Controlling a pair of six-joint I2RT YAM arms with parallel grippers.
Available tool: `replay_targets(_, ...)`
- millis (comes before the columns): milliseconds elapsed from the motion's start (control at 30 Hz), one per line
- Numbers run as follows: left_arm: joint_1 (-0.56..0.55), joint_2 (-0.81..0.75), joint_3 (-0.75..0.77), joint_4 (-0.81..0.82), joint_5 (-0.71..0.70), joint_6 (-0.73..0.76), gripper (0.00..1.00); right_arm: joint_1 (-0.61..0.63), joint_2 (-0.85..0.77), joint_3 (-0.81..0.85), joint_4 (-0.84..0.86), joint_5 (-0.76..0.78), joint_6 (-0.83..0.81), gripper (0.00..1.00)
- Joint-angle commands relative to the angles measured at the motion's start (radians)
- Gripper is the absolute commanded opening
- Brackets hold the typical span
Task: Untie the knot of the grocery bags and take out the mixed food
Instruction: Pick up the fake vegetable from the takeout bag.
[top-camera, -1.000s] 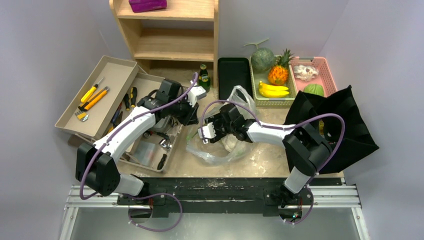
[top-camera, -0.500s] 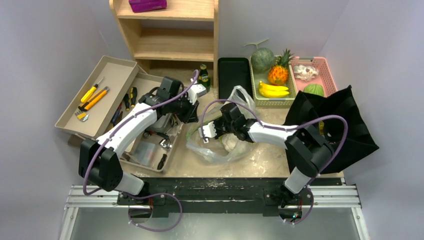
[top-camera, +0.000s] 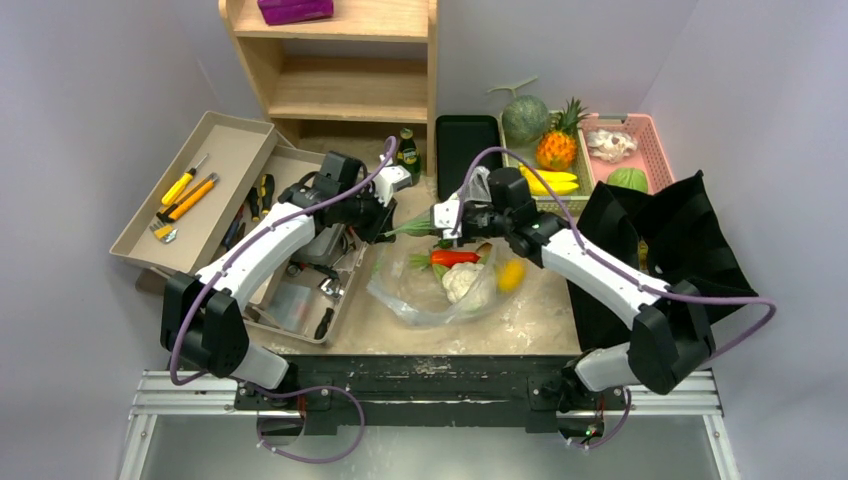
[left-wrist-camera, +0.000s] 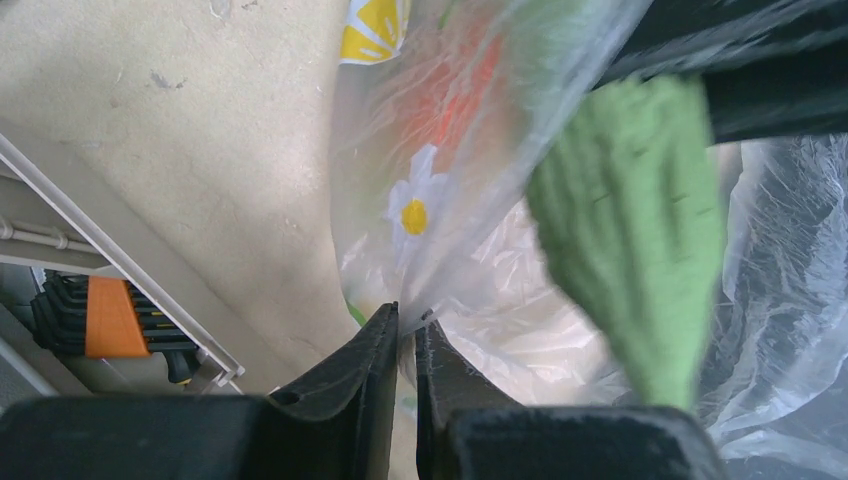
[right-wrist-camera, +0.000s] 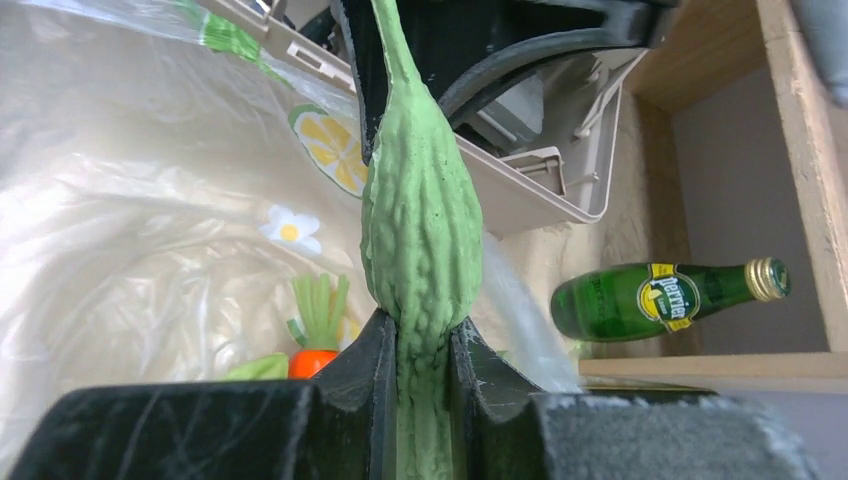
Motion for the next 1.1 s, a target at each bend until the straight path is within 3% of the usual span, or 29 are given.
replay_targets(0,0.008,-0.003,0.039,0.015,0.021,-0.012,0.10,-0.035,-0.124,0.010,-0.009,-0.191,0.068,0.00)
replay_targets(167,0.012,-0.003,0.038,0.014,0.025,-0.013,0.09,-0.036,-0.230,-0.007,0.210,-0.212,0.325,0.00)
replay_targets(400,0.011,0.007,0.021,0.027,0.041,-0.037,0.09,-0.035,-0.130,0.163,0.590,-0.152,0.940,0.00)
replay_targets(667,0.011,0.015,0.028,0.031,0.039,-0.043,0.09,-0.035,-0.055,0.443,0.770,-0.013,1.330,0.00)
replay_targets(833,0.012,0.029,0.043,0.031,0.042,-0.035,0.09,-0.128,0.007,0.708,0.678,0.155,1.354,0.00)
replay_targets(1067,0.011,0.035,0.045,0.058,0.054,-0.045,0.09,-0.392,0.200,1.114,0.213,0.468,1.156,0.00)
